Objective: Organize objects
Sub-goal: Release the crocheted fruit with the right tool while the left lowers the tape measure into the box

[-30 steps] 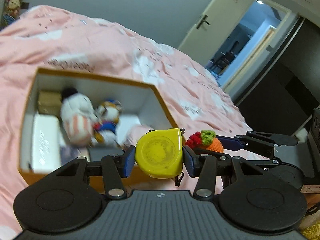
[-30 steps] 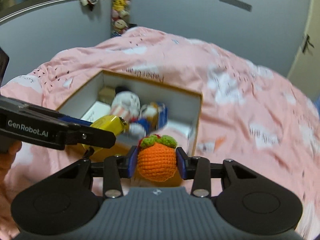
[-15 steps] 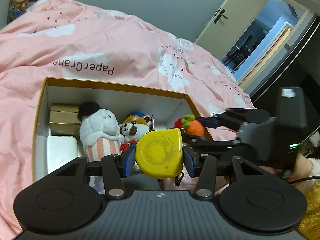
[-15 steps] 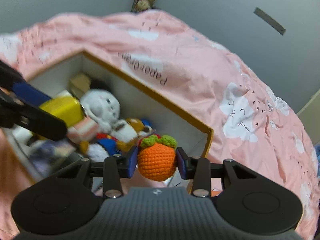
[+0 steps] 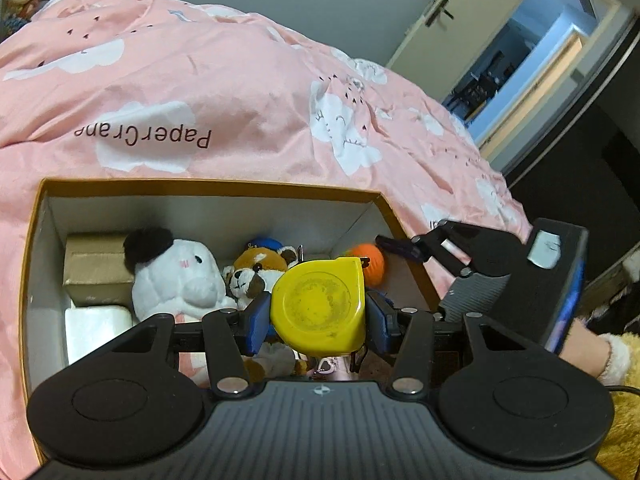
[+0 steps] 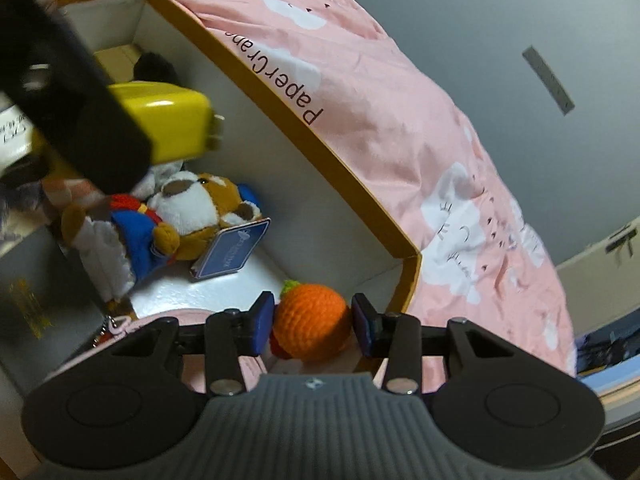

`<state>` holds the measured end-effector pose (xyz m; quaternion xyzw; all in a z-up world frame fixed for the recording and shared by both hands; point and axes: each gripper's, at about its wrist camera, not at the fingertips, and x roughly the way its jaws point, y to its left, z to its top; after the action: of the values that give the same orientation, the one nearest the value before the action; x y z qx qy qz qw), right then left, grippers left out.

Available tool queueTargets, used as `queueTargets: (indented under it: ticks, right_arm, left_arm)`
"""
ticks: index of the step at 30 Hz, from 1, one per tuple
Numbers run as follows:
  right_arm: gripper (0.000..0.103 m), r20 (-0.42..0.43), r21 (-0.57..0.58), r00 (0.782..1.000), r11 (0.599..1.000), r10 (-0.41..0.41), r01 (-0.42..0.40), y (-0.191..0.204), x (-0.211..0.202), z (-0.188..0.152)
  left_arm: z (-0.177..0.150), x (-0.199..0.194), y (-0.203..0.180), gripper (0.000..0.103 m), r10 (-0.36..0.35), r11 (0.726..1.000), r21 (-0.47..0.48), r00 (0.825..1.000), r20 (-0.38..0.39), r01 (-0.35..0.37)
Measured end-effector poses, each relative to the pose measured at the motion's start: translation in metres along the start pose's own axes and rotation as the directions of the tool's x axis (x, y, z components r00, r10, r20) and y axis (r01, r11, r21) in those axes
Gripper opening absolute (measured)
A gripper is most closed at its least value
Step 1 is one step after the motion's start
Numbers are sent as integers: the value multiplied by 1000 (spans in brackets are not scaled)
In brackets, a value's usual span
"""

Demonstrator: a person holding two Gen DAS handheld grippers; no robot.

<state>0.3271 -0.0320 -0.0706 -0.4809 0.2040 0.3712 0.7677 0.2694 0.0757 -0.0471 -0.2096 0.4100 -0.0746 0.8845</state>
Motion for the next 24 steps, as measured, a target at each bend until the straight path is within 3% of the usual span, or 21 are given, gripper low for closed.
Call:
queueTargets:
  ticks: [7, 11, 15, 20, 22, 24]
  right_arm:
    - [45, 73, 25, 997, 999, -25, 23, -7, -22, -6]
    - [52, 121, 150, 987, 985, -108, 89, -17, -47, -13]
    - [53, 103, 405, 987, 912, -123, 72, -40, -63, -30]
    - [53, 88, 607, 993, 794, -80, 10, -53, -68, -54]
    - [53, 93, 634, 994, 773, -65, -8, -52, -70, -58]
    - [53, 92, 636, 994, 771, -60, -12, -46, -73, -59]
  left_arm:
    - [6, 14, -10, 57, 32, 995, 92, 998, -47, -28]
    - [9, 23, -20, 57, 70, 981, 184, 994, -79, -54]
    - [10, 40, -39, 57, 97, 955, 289, 989, -109, -61]
    - [11, 71, -60, 57, 197, 889, 438, 975, -104, -133]
    - [12, 85, -62, 57, 222, 887, 438, 968, -119, -150]
    - [14, 95, -61, 57, 223, 905, 396, 965, -137, -153]
